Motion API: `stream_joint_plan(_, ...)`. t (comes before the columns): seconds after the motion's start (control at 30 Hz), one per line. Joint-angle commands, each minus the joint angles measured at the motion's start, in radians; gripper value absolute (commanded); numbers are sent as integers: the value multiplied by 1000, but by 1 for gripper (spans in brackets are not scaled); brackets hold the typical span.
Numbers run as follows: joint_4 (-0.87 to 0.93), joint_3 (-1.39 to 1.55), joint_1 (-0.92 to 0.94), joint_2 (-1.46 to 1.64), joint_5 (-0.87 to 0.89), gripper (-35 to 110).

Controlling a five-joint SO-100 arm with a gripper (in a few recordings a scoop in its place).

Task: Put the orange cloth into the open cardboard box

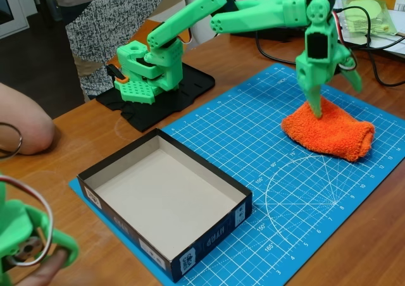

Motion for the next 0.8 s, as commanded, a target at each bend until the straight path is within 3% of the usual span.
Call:
stream_joint_plan(0.0, 15, 94, 20, 92, -60, 45)
stream_joint_plan(0.33, 17, 204, 132, 224, -199, 45)
stream_joint_plan(0.77, 14, -97, 51, -91, -209, 45)
